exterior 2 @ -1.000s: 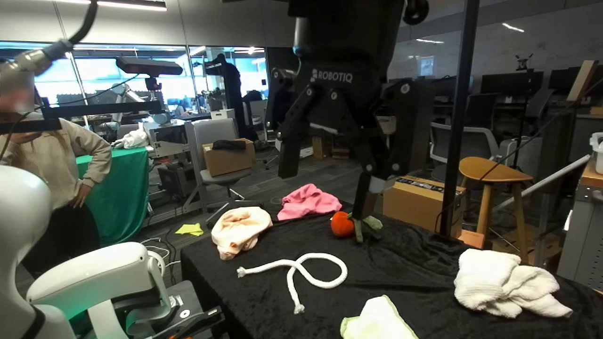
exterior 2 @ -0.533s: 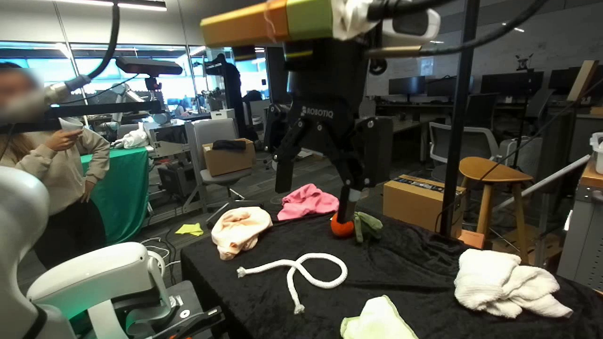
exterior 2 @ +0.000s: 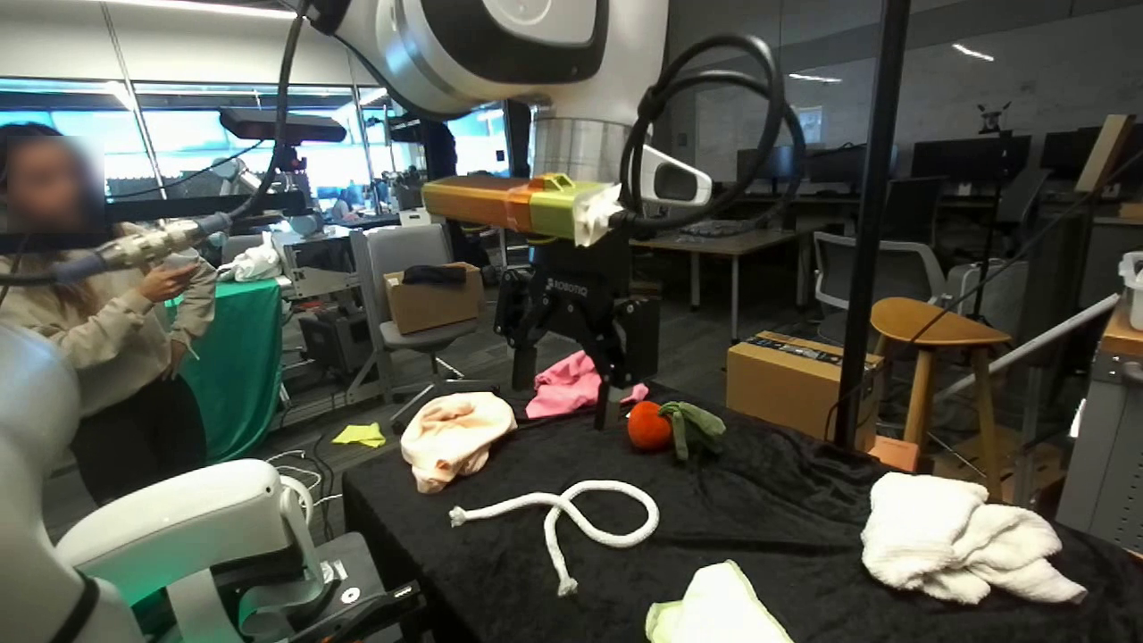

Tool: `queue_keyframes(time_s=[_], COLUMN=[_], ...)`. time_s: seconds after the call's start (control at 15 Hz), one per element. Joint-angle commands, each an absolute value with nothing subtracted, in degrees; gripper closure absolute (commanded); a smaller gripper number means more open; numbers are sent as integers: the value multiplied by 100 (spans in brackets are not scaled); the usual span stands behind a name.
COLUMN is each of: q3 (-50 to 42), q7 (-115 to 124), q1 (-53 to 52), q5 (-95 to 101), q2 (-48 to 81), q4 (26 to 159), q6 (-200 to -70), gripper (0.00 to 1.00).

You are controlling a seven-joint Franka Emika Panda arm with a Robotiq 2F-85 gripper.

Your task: Pile the white rope, towels, t-shirts and radish together on the right side of the table

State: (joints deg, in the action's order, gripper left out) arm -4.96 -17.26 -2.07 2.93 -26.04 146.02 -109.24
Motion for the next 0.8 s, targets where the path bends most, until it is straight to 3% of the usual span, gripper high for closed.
queue_keyframes(time_s=[0.0,0.73], q3=[-243,537], q7=[-1363,-568], q1=[-396,-801], q5=[-98,-695], q2=[-2106,-811], q4=[14551,14658], q6=[-11498,-12977], gripper=[0,0])
